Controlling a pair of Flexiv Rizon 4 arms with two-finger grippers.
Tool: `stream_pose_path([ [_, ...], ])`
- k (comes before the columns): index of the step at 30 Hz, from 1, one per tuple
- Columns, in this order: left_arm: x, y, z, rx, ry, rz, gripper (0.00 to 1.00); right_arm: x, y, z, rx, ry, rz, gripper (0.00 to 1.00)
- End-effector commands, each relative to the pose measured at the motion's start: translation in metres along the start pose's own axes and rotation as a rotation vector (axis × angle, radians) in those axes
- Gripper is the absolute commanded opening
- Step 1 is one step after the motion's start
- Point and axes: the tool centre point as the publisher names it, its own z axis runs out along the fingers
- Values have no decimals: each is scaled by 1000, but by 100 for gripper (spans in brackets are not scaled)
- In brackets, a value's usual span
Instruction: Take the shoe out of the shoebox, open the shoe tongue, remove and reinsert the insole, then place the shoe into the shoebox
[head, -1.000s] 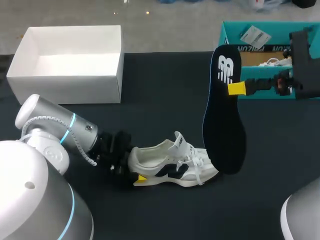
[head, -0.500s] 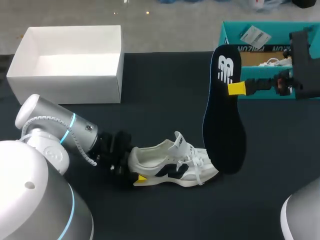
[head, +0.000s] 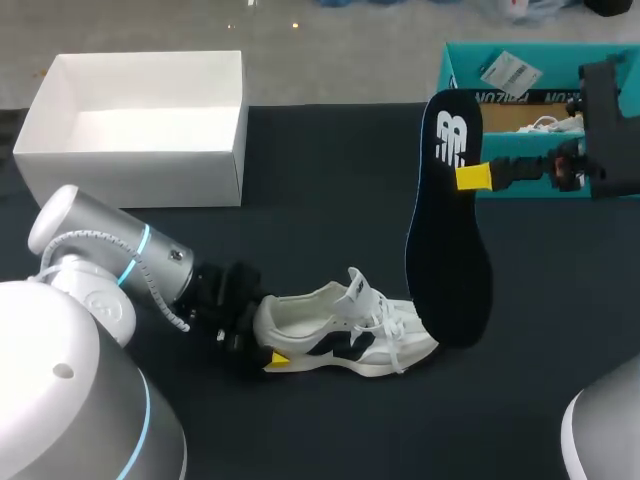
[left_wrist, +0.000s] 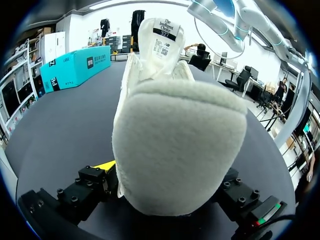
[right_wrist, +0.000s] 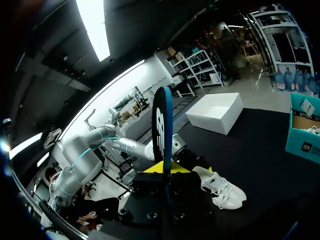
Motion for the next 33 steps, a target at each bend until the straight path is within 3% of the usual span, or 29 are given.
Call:
stream_pose_path([
  [1, 0, -6, -1, -53, 7, -7, 100, 0, -1, 2, -2, 0, 0, 0],
  [16, -1, -15, -11, -295, 35, -24, 100, 0, -1, 2, -2, 0, 0, 0],
  [33, 7, -37, -27, -415, -20, 6, 100, 0, -1, 2, -2, 0, 0, 0],
])
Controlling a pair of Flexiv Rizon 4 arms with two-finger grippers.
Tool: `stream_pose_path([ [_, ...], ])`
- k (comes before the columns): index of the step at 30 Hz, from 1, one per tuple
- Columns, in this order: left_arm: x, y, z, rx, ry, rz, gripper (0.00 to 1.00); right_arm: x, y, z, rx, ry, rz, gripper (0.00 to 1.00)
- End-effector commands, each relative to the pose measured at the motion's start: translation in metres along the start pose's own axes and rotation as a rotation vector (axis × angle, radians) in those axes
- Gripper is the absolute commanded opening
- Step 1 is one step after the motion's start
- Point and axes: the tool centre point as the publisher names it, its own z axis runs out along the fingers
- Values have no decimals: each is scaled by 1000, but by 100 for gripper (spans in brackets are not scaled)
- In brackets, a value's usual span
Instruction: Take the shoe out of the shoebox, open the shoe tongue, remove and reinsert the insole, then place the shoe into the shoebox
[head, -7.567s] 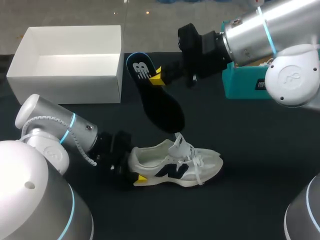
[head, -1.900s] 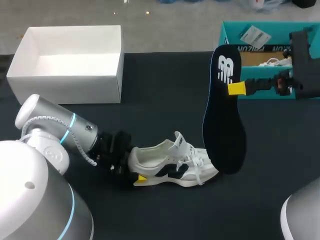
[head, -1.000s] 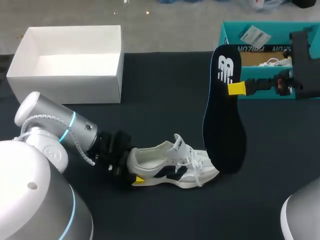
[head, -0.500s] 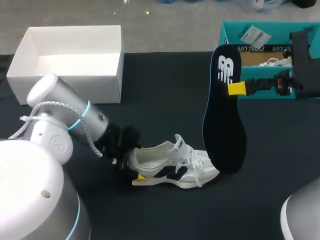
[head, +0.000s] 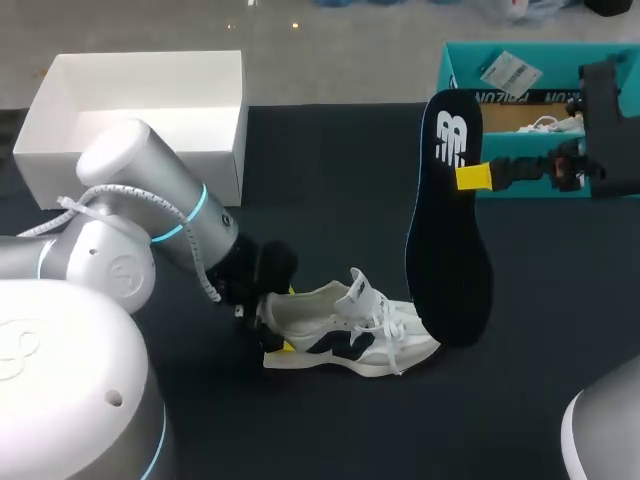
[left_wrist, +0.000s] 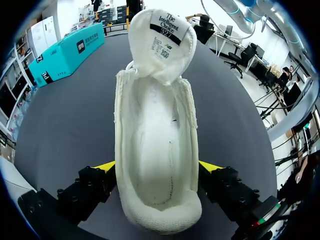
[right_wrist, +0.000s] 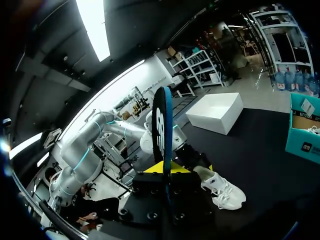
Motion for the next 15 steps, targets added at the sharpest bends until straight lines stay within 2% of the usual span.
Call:
stream_pose_path([
  [1, 7, -5, -11, -99, -28, 0, 100, 0, -1, 2, -2, 0, 0, 0],
  [7, 9, -6, -19, -205, -59, 3, 100, 0, -1, 2, -2, 0, 0, 0],
  [15, 9, -5, -37, -271, -15, 3, 100, 0, -1, 2, -2, 0, 0, 0],
])
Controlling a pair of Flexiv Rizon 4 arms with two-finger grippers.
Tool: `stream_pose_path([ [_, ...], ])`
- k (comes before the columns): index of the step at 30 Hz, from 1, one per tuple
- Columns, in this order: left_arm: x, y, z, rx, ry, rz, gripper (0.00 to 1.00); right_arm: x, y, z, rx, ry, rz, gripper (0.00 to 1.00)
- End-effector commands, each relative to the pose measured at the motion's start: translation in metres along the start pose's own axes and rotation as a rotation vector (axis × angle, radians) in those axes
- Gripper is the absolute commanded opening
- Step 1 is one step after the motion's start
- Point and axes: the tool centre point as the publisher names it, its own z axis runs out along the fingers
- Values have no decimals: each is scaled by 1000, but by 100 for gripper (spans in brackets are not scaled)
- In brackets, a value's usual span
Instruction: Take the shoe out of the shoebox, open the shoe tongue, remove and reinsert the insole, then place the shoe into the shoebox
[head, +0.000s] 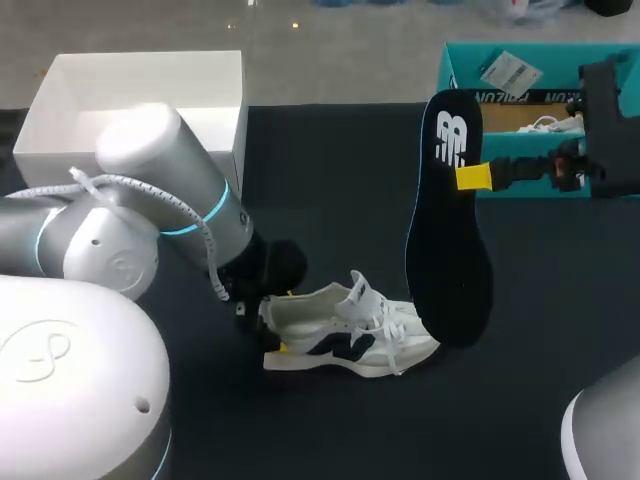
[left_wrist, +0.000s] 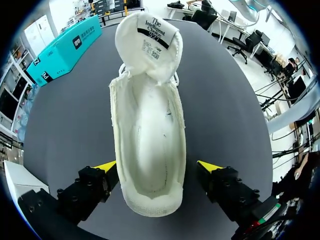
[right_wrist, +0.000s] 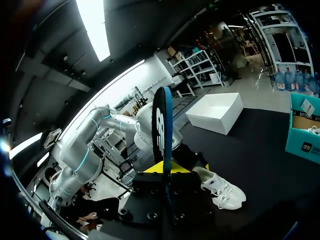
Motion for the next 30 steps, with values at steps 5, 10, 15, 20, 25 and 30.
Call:
stream_pose_path([
  [5, -4, -1, -20, -140, 33, -29, 100, 0, -1, 2, -2, 0, 0, 0],
  [10, -4, -1, -20, -140, 33, -29, 100, 0, -1, 2, -2, 0, 0, 0],
  [15, -4, -1, -20, -140, 33, -29, 100, 0, -1, 2, -2, 0, 0, 0],
  [20, -4, -1, -20, -140, 33, -29, 100, 0, -1, 2, -2, 0, 0, 0],
  [25, -4, -1, -20, -140, 33, -29, 100, 0, -1, 2, -2, 0, 0, 0],
  [30, -4, -1, -20, -140, 33, -29, 100, 0, -1, 2, -2, 0, 0, 0],
])
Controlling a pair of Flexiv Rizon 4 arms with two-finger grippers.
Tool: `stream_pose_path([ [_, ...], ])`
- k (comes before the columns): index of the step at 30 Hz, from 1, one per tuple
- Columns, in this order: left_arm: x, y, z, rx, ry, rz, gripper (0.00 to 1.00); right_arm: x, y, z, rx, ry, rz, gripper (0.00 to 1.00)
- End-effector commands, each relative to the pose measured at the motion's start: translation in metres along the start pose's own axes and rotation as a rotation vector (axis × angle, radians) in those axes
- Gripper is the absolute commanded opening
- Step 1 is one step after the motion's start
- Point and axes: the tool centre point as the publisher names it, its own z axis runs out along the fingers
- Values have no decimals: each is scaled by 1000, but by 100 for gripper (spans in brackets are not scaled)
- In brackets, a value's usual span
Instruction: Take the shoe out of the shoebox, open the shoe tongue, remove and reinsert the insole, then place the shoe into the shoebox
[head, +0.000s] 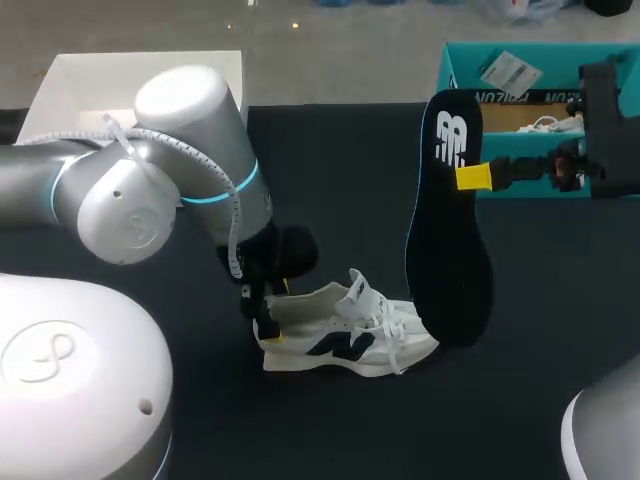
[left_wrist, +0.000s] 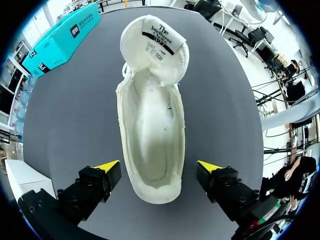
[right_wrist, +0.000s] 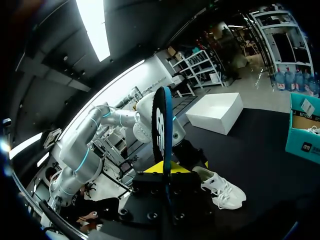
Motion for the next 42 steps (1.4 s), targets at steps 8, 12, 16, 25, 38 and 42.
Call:
stream_pose_path([
  [8, 2, -4, -4, -115, -21, -37, 100, 0, -1, 2, -2, 0, 0, 0],
  [12, 3, 0, -5, -124, -27, -57, 100, 0, -1, 2, -2, 0, 0, 0],
  [16, 5, 2, -6, -124, -30, -66, 100, 0, -1, 2, -2, 0, 0, 0],
  [25, 12, 1, -12, -154, -65, -15, 100, 0, -1, 2, -2, 0, 0, 0],
  [38, 15, -1, -14, -188, -73, -9, 100, 0, -1, 2, -2, 0, 0, 0],
  [42, 15, -1, -14, -188, -73, -9, 100, 0, -1, 2, -2, 0, 0, 0],
])
